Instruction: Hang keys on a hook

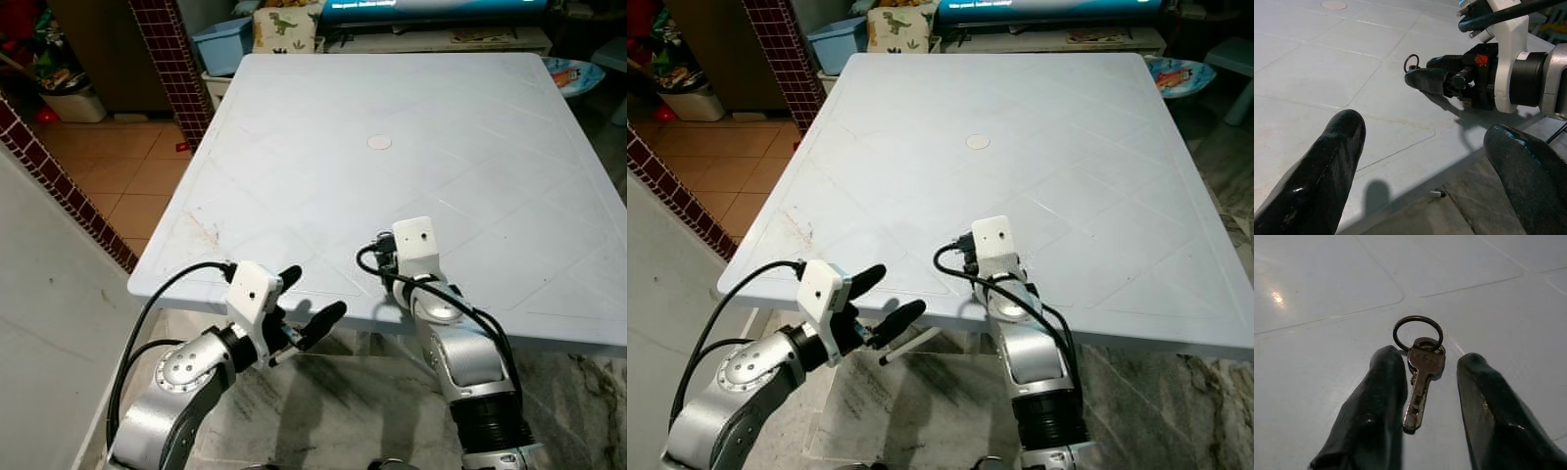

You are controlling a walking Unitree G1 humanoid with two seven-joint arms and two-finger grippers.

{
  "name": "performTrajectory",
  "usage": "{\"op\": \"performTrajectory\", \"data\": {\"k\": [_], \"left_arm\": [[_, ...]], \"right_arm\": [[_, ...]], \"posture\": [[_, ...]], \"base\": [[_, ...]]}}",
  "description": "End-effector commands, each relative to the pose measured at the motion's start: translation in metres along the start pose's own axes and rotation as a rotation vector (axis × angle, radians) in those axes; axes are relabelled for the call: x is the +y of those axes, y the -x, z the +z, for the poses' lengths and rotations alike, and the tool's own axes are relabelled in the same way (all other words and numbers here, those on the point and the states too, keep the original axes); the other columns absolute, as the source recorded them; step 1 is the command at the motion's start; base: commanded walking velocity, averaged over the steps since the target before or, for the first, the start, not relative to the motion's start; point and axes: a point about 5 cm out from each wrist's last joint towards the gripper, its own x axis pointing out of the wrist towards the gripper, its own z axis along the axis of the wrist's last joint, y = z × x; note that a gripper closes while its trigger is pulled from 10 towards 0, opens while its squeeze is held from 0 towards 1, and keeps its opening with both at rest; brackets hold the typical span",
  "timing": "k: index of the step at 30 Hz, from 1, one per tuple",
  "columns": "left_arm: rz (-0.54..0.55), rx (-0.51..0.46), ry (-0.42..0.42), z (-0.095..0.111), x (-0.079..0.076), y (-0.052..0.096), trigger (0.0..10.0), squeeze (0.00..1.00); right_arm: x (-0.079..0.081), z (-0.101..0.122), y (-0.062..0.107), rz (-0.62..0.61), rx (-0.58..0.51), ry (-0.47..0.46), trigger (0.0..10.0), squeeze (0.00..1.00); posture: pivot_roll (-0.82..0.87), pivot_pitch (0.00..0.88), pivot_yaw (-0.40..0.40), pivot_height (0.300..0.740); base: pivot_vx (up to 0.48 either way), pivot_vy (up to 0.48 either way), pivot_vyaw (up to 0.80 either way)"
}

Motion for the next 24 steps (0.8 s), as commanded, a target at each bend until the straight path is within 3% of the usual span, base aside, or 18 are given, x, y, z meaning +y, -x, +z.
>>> {"op": "performTrajectory", "data": {"k": [1,9,24], "left_arm": [[-0.011,0.008,-0.008,0.001,-0.002,0.003,10.0,0.0],[-0.018,0.01,-0.008,0.0,-0.003,0.002,10.0,0.0],[-0.015,0.007,-0.006,0.0,-0.002,0.002,10.0,0.0]], "right_arm": [[0.016,-0.011,0.0,0.072,0.06,-0.013,0.0,0.0],[0.024,-0.026,0.004,0.111,0.138,-0.029,0.0,0.0],[0.026,-0.032,0.007,0.114,0.163,-0.025,0.0,0.0]], "posture": [[0.07,0.133,0.092,0.74],[0.07,0.131,0.091,0.74],[0.06,0.13,0.091,0.74]], "base": [[0.0,0.0,0.0],[0.0,0.0,0.0],[0.0,0.0,0.0]]}}
